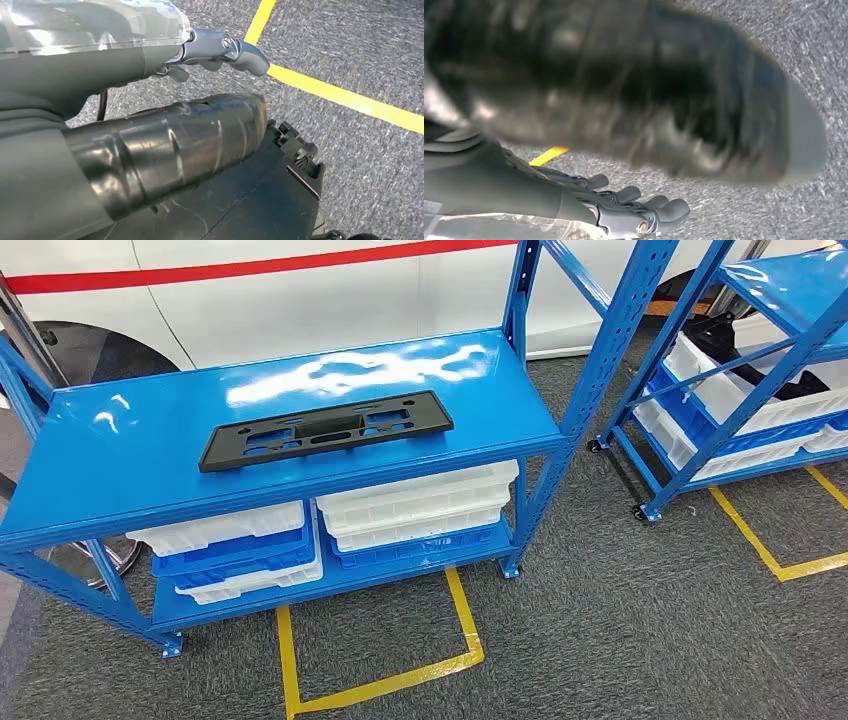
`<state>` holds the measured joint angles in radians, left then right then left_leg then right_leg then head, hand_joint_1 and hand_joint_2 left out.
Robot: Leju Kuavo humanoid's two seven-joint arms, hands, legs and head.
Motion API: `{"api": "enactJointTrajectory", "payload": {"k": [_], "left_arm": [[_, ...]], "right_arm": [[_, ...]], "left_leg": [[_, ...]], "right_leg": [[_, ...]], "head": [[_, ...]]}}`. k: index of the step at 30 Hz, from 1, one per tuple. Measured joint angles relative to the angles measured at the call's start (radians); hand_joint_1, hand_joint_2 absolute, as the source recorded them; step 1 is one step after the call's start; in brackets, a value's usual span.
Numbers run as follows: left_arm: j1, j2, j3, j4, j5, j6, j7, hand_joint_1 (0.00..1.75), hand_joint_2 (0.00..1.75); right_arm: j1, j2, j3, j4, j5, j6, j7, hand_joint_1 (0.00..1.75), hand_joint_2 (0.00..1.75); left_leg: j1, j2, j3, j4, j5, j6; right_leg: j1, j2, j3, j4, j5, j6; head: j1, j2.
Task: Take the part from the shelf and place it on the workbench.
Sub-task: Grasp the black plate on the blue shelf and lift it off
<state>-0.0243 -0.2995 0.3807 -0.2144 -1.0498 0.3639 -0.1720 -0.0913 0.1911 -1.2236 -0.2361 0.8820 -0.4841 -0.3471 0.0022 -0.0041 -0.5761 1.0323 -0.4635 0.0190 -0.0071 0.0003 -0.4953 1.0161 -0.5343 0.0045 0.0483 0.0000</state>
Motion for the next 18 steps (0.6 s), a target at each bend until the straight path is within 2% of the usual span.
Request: {"api": "enactJointTrajectory", "payload": {"k": [17,18], "left_arm": [[-0.001,0.000,0.000,0.002,0.002,0.009,-0.006,0.00,0.00],[-0.001,0.000,0.000,0.002,0.002,0.010,-0.006,0.00,0.00]], "right_arm": [[0.000,0.002,0.003,0.006,0.054,-0.001,0.016,0.00,0.00],[0.000,0.002,0.006,0.007,0.062,-0.002,0.022,0.00,0.44]], "left_leg": [[0.000,0.000,0.000,0.000,0.000,0.000],[0.000,0.000,0.000,0.000,0.000,0.000]], "right_leg": [[0.000,0.000,0.000,0.000,0.000,0.000],[0.000,0.000,0.000,0.000,0.000,0.000]], "head": [[0.000,0.000],[0.000,0.000]]}}
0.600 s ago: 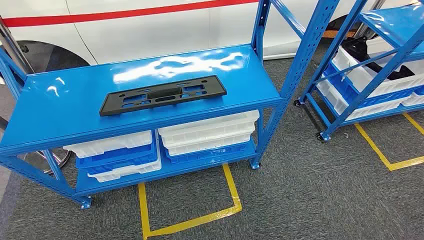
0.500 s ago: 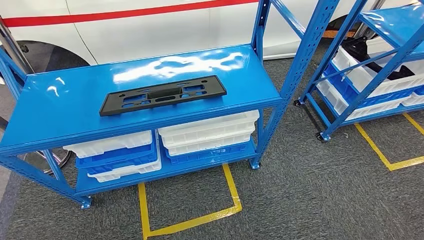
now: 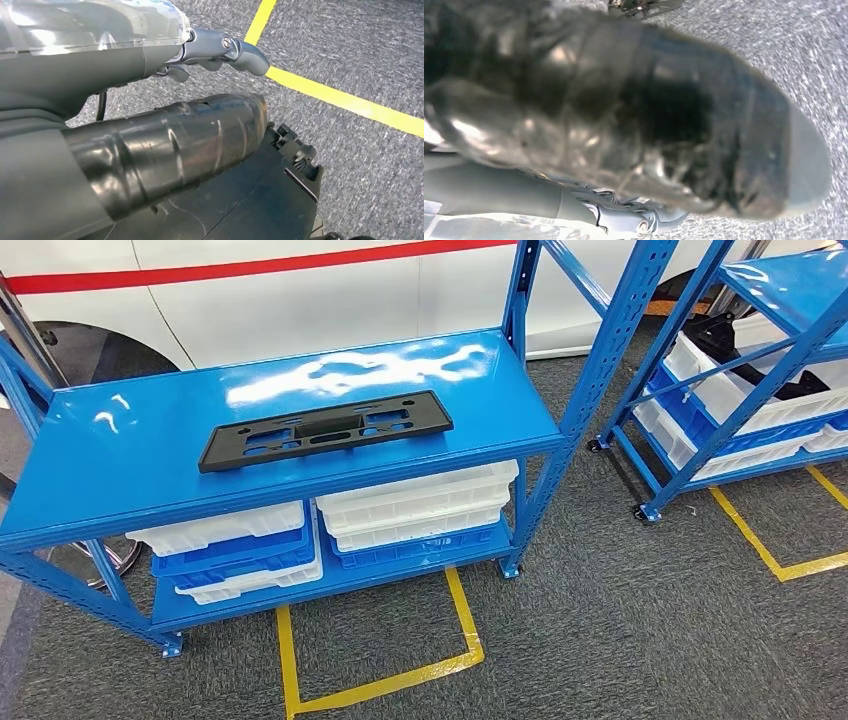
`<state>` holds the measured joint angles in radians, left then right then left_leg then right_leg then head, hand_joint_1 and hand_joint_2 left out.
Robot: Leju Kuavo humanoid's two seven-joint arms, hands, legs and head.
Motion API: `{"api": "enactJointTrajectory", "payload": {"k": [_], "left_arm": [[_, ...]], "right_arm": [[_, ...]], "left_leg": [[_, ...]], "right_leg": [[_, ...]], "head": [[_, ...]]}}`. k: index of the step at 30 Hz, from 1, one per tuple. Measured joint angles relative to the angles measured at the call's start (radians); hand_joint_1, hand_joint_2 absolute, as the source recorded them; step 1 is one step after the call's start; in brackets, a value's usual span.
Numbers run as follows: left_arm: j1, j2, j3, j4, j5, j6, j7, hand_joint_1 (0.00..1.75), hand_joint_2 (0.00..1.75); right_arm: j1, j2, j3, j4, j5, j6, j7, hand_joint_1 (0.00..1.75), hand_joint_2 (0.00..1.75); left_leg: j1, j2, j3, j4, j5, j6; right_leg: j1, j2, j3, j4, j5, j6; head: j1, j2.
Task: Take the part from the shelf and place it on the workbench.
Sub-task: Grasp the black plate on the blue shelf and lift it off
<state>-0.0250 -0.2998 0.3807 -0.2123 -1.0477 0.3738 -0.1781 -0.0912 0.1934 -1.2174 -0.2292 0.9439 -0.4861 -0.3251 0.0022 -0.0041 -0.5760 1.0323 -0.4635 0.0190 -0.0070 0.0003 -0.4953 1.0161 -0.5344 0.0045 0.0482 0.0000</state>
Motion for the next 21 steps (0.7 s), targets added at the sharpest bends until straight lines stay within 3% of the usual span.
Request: {"api": "enactJointTrajectory", "payload": {"k": [3,12,18,20,21], "left_arm": [[0.000,0.000,0.000,0.000,0.000,0.002,-0.001,0.00,0.00],[0.000,0.000,0.000,0.001,0.001,0.004,0.000,0.00,0.00],[-0.001,-0.001,0.000,0.001,0.001,0.004,0.000,0.00,0.00],[-0.001,-0.002,0.000,0.001,0.001,0.005,-0.001,0.00,0.00],[-0.001,-0.003,0.000,0.001,0.001,0.006,-0.001,0.00,0.00]], "right_arm": [[0.000,0.001,0.009,0.003,0.016,0.000,0.013,0.00,1.75],[0.001,0.006,0.028,0.009,0.033,-0.001,0.031,0.00,1.75],[0.000,0.011,0.031,0.010,0.033,0.000,0.031,0.00,1.75],[-0.001,0.012,0.033,0.010,0.033,0.002,0.029,0.00,1.75],[0.000,0.012,0.034,0.010,0.033,0.003,0.027,0.00,1.75]], "left_leg": [[-0.001,0.000,0.000,0.000,0.000,0.000],[-0.007,0.000,0.000,0.002,-0.001,0.003],[-0.009,-0.001,0.003,-0.007,0.000,0.018],[-0.003,0.000,0.012,-0.023,0.007,0.028],[-0.002,0.000,0.014,-0.028,0.009,0.032]], "right_leg": [[-0.001,0.000,0.000,0.000,0.000,0.000],[-0.008,0.000,0.000,-0.001,0.001,0.004],[-0.014,-0.001,0.004,-0.004,-0.001,0.018],[-0.013,-0.001,-0.010,0.036,-0.028,0.022],[-0.014,0.000,-0.035,0.087,-0.055,0.022]], "head": [[0.000,0.000],[0.000,0.000],[0.000,0.000],[0.000,0.000],[0.001,0.000]]}}
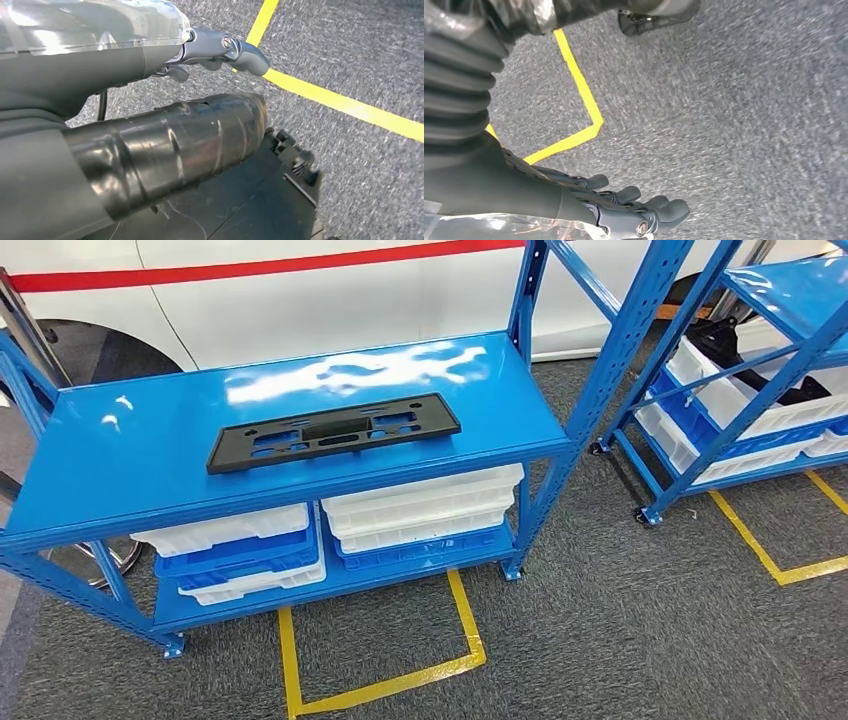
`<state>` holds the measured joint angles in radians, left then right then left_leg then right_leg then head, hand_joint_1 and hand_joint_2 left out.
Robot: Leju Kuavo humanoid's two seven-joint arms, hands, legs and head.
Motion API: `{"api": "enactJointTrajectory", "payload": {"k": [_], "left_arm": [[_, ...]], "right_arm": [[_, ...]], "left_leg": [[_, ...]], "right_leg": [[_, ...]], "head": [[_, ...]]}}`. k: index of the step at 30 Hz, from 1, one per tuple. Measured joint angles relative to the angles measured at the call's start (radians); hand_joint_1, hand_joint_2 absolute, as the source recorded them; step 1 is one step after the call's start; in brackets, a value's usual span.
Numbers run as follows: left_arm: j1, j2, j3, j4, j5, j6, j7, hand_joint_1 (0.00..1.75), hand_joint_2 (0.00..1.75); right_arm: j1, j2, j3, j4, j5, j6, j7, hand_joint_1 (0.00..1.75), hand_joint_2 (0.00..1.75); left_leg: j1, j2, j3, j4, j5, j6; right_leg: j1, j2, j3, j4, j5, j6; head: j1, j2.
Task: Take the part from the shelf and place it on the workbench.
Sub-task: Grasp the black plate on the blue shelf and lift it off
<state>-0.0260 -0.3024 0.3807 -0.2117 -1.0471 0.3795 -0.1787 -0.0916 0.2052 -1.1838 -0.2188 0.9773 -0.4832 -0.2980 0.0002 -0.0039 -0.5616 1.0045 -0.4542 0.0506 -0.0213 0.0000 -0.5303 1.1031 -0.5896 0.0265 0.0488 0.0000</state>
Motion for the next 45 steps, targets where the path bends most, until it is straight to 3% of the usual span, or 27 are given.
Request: {"api": "enactJointTrajectory", "payload": {"k": [2,3,4,6,8,9,12,14,17,18,19,20,23,26,29,30,31,33,34,35,36,37,38,40,42,45], "left_arm": [[0.000,0.000,0.000,0.000,0.000,0.000,0.000,0.00,0.00],[0.000,0.000,0.000,0.000,0.000,0.001,0.000,0.00,0.00],[0.000,0.000,0.000,0.000,0.001,0.001,0.000,0.00,0.00],[0.000,-0.001,0.000,0.000,0.002,0.002,-0.001,0.00,0.00],[0.000,-0.001,0.000,0.000,0.003,0.004,-0.003,0.00,0.00],[0.000,-0.001,0.000,0.000,0.004,0.005,-0.004,0.00,0.00],[0.000,-0.001,0.000,0.000,0.004,0.008,-0.004,0.00,0.00],[0.000,0.000,0.000,0.000,0.004,0.009,-0.005,0.00,0.00],[0.000,0.000,0.000,0.000,0.004,0.011,-0.005,0.00,0.00],[0.000,0.000,0.000,0.000,0.004,0.011,-0.005,0.00,0.00],[0.000,0.000,0.000,0.000,0.004,0.011,-0.005,0.00,0.00],[0.000,0.000,0.000,0.000,0.004,0.011,-0.005,0.00,0.00],[0.000,0.000,0.000,0.000,0.006,0.014,-0.006,0.00,0.00],[0.000,0.000,0.000,0.000,0.007,0.018,-0.007,0.00,0.00],[0.000,-0.001,0.000,0.000,0.008,0.019,-0.007,0.00,0.00],[0.000,-0.001,0.000,0.000,0.008,0.020,-0.007,0.00,0.00],[0.000,-0.002,0.000,0.000,0.008,0.020,-0.007,0.00,0.00],[0.000,-0.002,0.000,0.000,0.008,0.020,-0.007,0.00,0.00],[0.000,-0.002,0.000,0.000,0.008,0.020,-0.007,0.00,0.00],[0.000,-0.002,0.000,0.000,0.008,0.020,-0.007,0.00,0.00],[0.000,-0.002,0.000,0.000,0.008,0.020,-0.007,0.00,0.00],[0.000,-0.002,0.000,0.000,0.008,0.020,-0.007,0.00,0.00],[0.000,-0.002,0.000,0.000,0.008,0.020,-0.007,0.00,0.00],[0.000,-0.002,0.000,0.000,0.008,0.020,-0.007,0.00,0.00],[0.000,-0.002,0.000,0.000,0.009,0.019,-0.007,0.00,0.00],[0.000,-0.002,0.001,0.000,0.010,0.019,-0.006,0.00,0.00]], "right_arm": [[0.001,0.000,0.002,0.000,0.000,0.003,-0.006,0.00,1.75],[0.002,0.000,0.002,0.000,0.000,0.007,-0.010,0.00,1.75],[0.003,0.000,0.002,0.000,0.000,0.010,-0.014,0.00,1.75],[0.004,0.000,0.003,0.000,0.000,0.016,-0.023,0.00,1.75],[0.004,0.001,0.003,0.000,-0.001,0.018,-0.031,0.00,1.75],[0.004,0.002,0.003,0.000,-0.001,0.018,-0.033,0.00,1.75],[0.003,0.004,0.004,0.000,-0.001,0.018,-0.036,0.00,1.75],[0.003,0.005,0.004,0.000,-0.001,0.018,-0.038,0.00,1.75],[0.004,0.006,0.004,0.000,-0.001,0.019,-0.038,0.00,1.75],[0.005,0.006,0.004,0.000,-0.001,0.019,-0.039,0.00,1.75],[0.005,0.006,0.004,0.000,-0.001,0.020,-0.039,0.00,1.75],[0.005,0.007,0.004,0.000,-0.001,0.023,-0.041,0.00,1.75],[0.004,0.008,0.005,0.000,0.000,0.031,-0.048,0.00,1.75],[0.004,0.010,0.006,0.000,0.001,0.035,-0.051,0.00,1.75],[0.002,0.010,0.006,0.000,0.002,0.035,-0.051,0.00,1.75],[0.002,0.010,0.007,0.000,0.002,0.035,-0.051,0.00,1.75],[0.002,0.010,0.007,0.000,0.002,0.035,-0.052,0.00,1.75],[0.003,0.010,0.007,0.000,0.002,0.035,-0.052,0.00,1.75],[0.004,0.010,0.007,0.000,0.002,0.035,-0.052,0.00,1.75],[0.004,0.010,0.007,0.000,0.002,0.035,-0.052,0.00,1.75],[0.005,0.010,0.007,0.000,0.002,0.035,-0.051,0.00,1.75],[0.006,0.010,0.007,0.000,0.003,0.035,-0.051,0.00,1.75],[0.006,0.010,0.007,0.000,0.004,0.036,-0.050,0.00,1.75],[0.006,0.010,0.008,0.000,0.005,0.036,-0.049,0.00,1.75],[0.005,0.009,0.009,0.000,0.007,0.036,-0.049,0.00,1.75],[0.004,0.010,0.011,0.000,0.009,0.040,-0.049,0.00,1.75]], "left_leg": [[0.000,-0.001,0.000,-0.001,0.000,0.002],[0.000,-0.003,0.000,0.000,-0.001,0.002],[0.001,-0.006,0.001,0.001,-0.002,0.001],[0.003,-0.014,0.003,0.007,-0.006,-0.006],[0.003,-0.021,0.002,0.017,-0.011,-0.017],[0.002,-0.023,0.000,0.020,-0.013,-0.024],[0.002,-0.028,-0.003,0.021,-0.012,-0.042],[0.005,-0.020,-0.017,0.053,-0.036,-0.053],[0.009,-0.008,-0.097,0.227,-0.127,-0.065],[0.009,-0.007,-0.122,0.281,-0.145,-0.067],[0.009,-0.006,-0.133,0.303,-0.144,-0.067],[0.009,-0.005,-0.124,0.285,-0.123,-0.066],[0.009,0.009,-0.043,0.119,-0.033,-0.057],[-0.001,0.031,-0.001,0.025,-0.018,-0.042],[-0.001,0.019,0.001,0.014,-0.015,-0.028],[0.001,0.016,0.004,0.008,-0.012,-0.021],[0.004,0.013,0.006,0.003,-0.009,-0.016],[0.004,0.008,0.007,0.001,-0.007,-0.010],[0.003,0.005,0.007,0.001,-0.008,-0.009],[0.002,0.000,0.007,0.002,-0.008,-0.008],[0.002,-0.006,0.009,0.003,-0.009,-0.008],[0.002,-0.013,0.010,0.004,-0.011,-0.009],[0.002,-0.020,0.012,0.006,-0.012,-0.010],[-0.001,-0.030,0.012,0.012,-0.017,-0.017],[-0.002,-0.034,0.010,0.014,-0.018,-0.027],[-0.001,-0.033,0.006,0.022,-0.029,-0.041]], "right_leg": [[0.000,0.000,-0.070,0.129,-0.056,0.001],[-0.001,0.000,-0.097,0.174,-0.065,0.002],[-0.002,0.000,-0.106,0.181,-0.052,0.003],[-0.005,0.003,-0.072,0.086,0.023,0.003],[-0.005,0.015,-0.026,-0.027,0.077,-0.001],[-0.004,0.020,-0.017,-0.055,0.085,-0.004],[-0.001,0.015,-0.018,-0.064,0.088,-0.022],[-0.003,0.007,-0.017,-0.068,0.092,-0.037],[-0.001,-0.008,-0.018,-0.070,0.092,-0.049],[0.001,-0.013,-0.018,-0.069,0.092,-0.050],[0.002,-0.019,-0.017,-0.069,0.091,-0.050],[0.002,-0.023,-0.015,-0.069,0.090,-0.050],[0.003,-0.030,-0.008,-0.069,0.086,-0.047],[0.008,-0.036,-0.008,-0.068,0.082,-0.034],[0.008,-0.043,-0.004,-0.069,0.078,-0.017],[0.007,-0.037,-0.009,-0.053,0.066,-0.012],[0.007,-0.028,-0.024,-0.019,0.043,-0.008],[0.006,-0.011,-0.086,0.104,-0.021,-0.005],[0.007,-0.008,-0.119,0.166,-0.042,-0.004],[0.007,-0.007,-0.140,0.202,-0.045,-0.004],[0.007,-0.006,-0.144,0.200,-0.027,-0.006],[0.007,-0.004,-0.126,0.155,0.010,-0.008],[0.007,0.002,-0.096,0.084,0.052,-0.012],[0.010,0.016,-0.046,-0.035,0.102,-0.018],[0.015,0.020,-0.035,-0.065,0.106,-0.023],[0.009,0.009,-0.032,-0.074,0.113,-0.038]], "head": [[0.000,0.000],[0.000,0.000],[0.000,0.000],[0.000,0.000],[0.000,0.000],[-0.001,0.000],[-0.002,0.000],[-0.003,0.000],[-0.004,0.000],[-0.004,0.000],[-0.004,0.000],[-0.004,0.000],[-0.004,0.000],[-0.003,0.000],[-0.003,0.000],[-0.002,0.000],[-0.002,0.000],[0.000,0.000],[0.000,0.000],[0.000,0.000],[0.000,0.000],[-0.001,0.000],[0.000,0.000],[0.000,0.000],[-0.001,0.000],[-0.002,0.000]]}}
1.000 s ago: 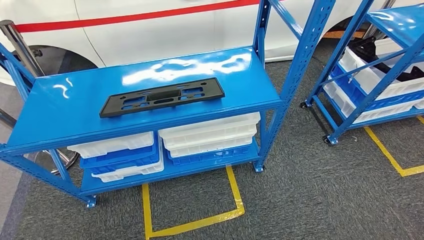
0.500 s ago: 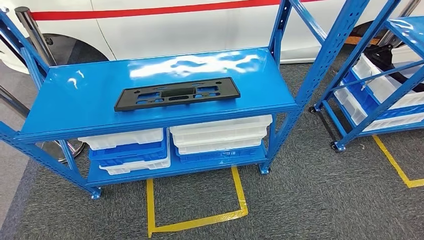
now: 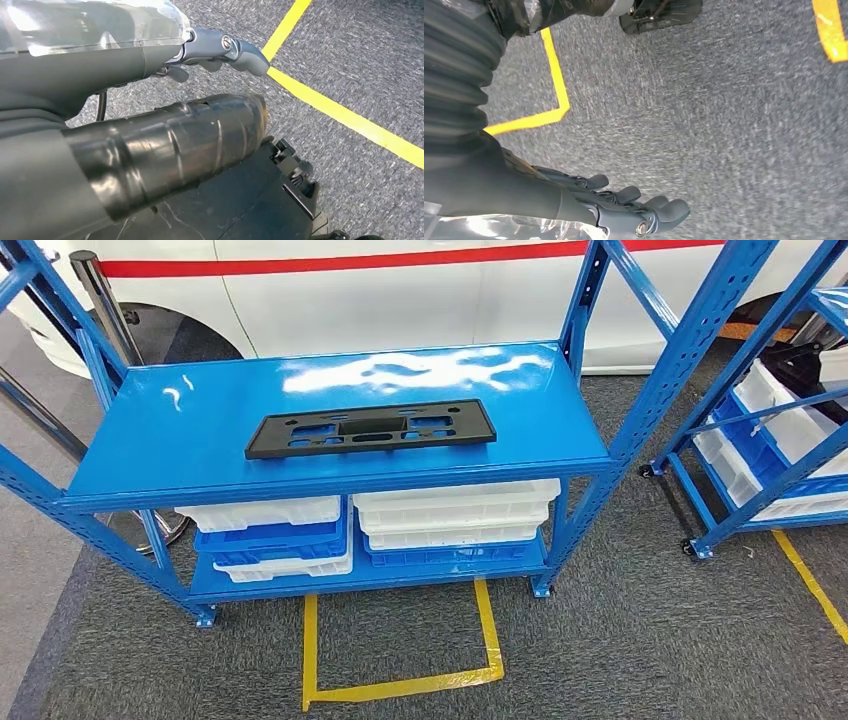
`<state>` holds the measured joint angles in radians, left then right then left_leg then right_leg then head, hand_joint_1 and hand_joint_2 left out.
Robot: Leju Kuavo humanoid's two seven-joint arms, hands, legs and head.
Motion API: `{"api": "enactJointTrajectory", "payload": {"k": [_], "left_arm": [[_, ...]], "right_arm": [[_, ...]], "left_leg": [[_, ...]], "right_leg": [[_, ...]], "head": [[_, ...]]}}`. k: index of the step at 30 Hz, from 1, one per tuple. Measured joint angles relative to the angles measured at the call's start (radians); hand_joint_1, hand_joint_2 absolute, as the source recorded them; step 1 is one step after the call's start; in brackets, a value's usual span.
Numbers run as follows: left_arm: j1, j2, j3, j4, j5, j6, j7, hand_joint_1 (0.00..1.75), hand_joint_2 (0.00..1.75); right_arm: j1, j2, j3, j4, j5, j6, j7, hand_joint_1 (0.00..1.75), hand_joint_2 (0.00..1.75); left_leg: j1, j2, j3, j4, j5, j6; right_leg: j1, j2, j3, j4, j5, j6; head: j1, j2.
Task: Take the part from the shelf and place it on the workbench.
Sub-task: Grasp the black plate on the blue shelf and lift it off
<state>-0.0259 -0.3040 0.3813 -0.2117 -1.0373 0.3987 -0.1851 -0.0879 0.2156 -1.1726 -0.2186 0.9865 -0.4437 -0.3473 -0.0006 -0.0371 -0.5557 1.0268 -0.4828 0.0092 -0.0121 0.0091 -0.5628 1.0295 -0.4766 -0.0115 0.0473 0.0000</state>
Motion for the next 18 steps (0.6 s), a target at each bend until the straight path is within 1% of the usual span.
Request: {"api": "enactJointTrajectory", "payload": {"k": [1,2,4,5,6,7,8,9,10,11,12,13,14,15,16,17,18], "left_arm": [[0.000,0.000,0.000,0.000,0.000,0.000,0.000,0.00,0.00],[0.000,0.001,0.000,0.000,0.000,0.000,-0.001,0.00,0.00],[0.000,0.001,0.000,0.000,0.001,0.000,-0.001,0.00,0.00],[0.000,0.001,0.001,0.000,0.001,0.000,-0.001,0.00,0.00],[0.000,0.001,0.001,0.000,0.001,0.000,-0.001,0.00,0.00],[0.000,0.001,0.001,0.000,0.001,0.000,-0.001,0.00,0.00],[0.000,0.001,0.001,0.000,0.001,0.000,-0.001,0.00,0.00],[0.000,0.001,0.001,0.000,0.001,0.001,-0.001,0.00,0.00],[0.000,0.001,0.001,0.000,0.001,0.001,-0.001,0.00,0.00],[0.000,0.001,0.001,0.000,0.001,0.001,-0.001,0.00,0.00],[0.000,0.001,0.001,0.000,0.001,0.001,-0.001,0.00,0.00],[0.000,0.001,0.002,0.000,0.001,0.001,-0.001,0.00,0.00],[0.000,0.001,0.002,0.000,0.001,0.001,-0.001,0.00,0.00],[0.000,0.000,0.003,0.000,0.000,0.002,-0.001,0.00,0.00],[0.000,0.000,0.003,0.000,0.000,0.002,-0.001,0.00,0.00],[0.000,-0.001,0.004,0.000,-0.001,0.002,-0.001,0.00,0.00],[0.000,-0.001,0.005,0.000,-0.002,0.002,-0.001,0.00,0.00]], "right_arm": [[0.000,0.001,0.000,0.000,0.000,0.002,0.000,0.00,1.75],[0.000,0.001,0.000,0.000,0.000,0.005,-0.001,0.00,1.75],[0.001,0.001,0.000,0.000,0.000,0.008,-0.005,0.00,1.75],[0.002,0.001,0.000,0.000,-0.001,0.009,-0.009,0.00,1.75],[0.002,0.001,0.000,0.000,-0.002,0.009,-0.015,0.00,1.75],[0.002,0.001,0.000,0.000,-0.005,0.009,-0.022,0.00,1.75],[0.001,0.001,0.000,0.000,-0.009,0.009,-0.033,0.00,1.75],[0.001,0.002,0.000,0.000,-0.015,0.010,-0.046,0.00,1.75],[0.000,0.002,0.000,0.000,-0.021,0.011,-0.059,0.00,1.75],[-0.001,0.002,-0.001,0.000,-0.028,0.012,-0.074,0.00,1.75],[-0.002,0.002,-0.001,0.000,-0.034,0.014,-0.088,0.00,1.31],[-0.004,0.002,-0.002,0.000,-0.041,0.017,-0.102,0.00,0.87],[-0.005,0.002,-0.003,-0.001,-0.049,0.021,-0.119,0.00,0.44],[-0.006,0.002,-0.004,-0.001,-0.059,0.027,-0.138,0.00,0.00],[-0.006,0.002,-0.006,-0.001,-0.069,0.034,-0.158,0.00,0.00],[-0.007,0.002,-0.011,-0.002,-0.081,0.043,-0.182,0.00,0.00],[-0.007,0.002,-0.016,-0.003,-0.093,0.052,-0.208,0.00,0.00]], "left_leg": [[0.000,0.006,-0.012,0.027,-0.020,-0.005],[0.002,0.013,-0.034,0.077,-0.050,-0.010],[0.006,0.023,-0.100,0.219,-0.118,-0.019],[0.007,0.025,-0.125,0.270,-0.133,-0.022],[0.008,0.027,-0.133,0.284,-0.126,-0.023],[0.009,0.030,-0.118,0.253,-0.099,-0.023],[0.010,0.036,-0.083,0.185,-0.060,-0.021],[0.010,0.046,-0.045,0.107,-0.029,-0.018],[0.008,0.055,-0.012,0.042,-0.007,-0.013],[0.006,0.060,0.006,0.002,0.003,-0.008],[0.003,0.063,0.009,-0.012,0.002,-0.002],[0.001,0.058,0.007,-0.013,0.004,0.004],[0.003,0.054,0.008,-0.016,0.007,0.011],[0.004,0.051,0.011,-0.021,0.011,0.017],[0.006,0.048,0.013,-0.026,0.015,0.024],[0.008,0.047,0.015,-0.031,0.019,0.030],[0.007,0.046,0.013,-0.031,0.021,0.034]], "right_leg": [[-0.003,-0.005,0.001,-0.003,0.002,-0.006],[-0.003,-0.010,0.000,-0.005,0.003,-0.010],[-0.002,-0.022,-0.002,-0.004,0.002,-0.014],[-0.001,-0.028,-0.002,-0.004,0.002,-0.014],[-0.001,-0.034,-0.001,-0.004,0.001,-0.014],[-0.001,-0.039,0.001,-0.004,0.001,-0.013],[-0.002,-0.042,0.003,-0.004,0.000,-0.012],[-0.001,-0.045,0.005,-0.004,-0.002,-0.009],[0.000,-0.047,0.007,-0.003,-0.003,-0.005],[0.002,-0.049,0.008,-0.003,-0.003,0.000],[0.004,-0.050,0.009,-0.004,-0.003,0.006],[0.005,-0.052,0.009,-0.006,-0.002,0.012],[0.004,-0.054,0.010,-0.007,-0.002,0.018],[0.003,-0.050,0.009,-0.002,-0.007,0.024],[0.002,-0.043,0.002,0.017,-0.022,0.029],[0.001,-0.034,-0.016,0.058,-0.049,0.033],[0.000,-0.024,-0.042,0.118,-0.083,0.035]], "head": [[-0.001,0.000],[-0.001,0.000],[-0.002,0.000],[-0.002,0.000],[-0.002,0.000],[-0.002,0.000],[-0.002,0.000],[-0.002,0.000],[-0.002,0.000],[-0.002,0.000],[-0.002,0.000],[-0.002,0.000],[-0.002,0.000],[-0.001,0.000],[-0.001,0.000],[0.000,0.000],[0.001,0.000]]}}
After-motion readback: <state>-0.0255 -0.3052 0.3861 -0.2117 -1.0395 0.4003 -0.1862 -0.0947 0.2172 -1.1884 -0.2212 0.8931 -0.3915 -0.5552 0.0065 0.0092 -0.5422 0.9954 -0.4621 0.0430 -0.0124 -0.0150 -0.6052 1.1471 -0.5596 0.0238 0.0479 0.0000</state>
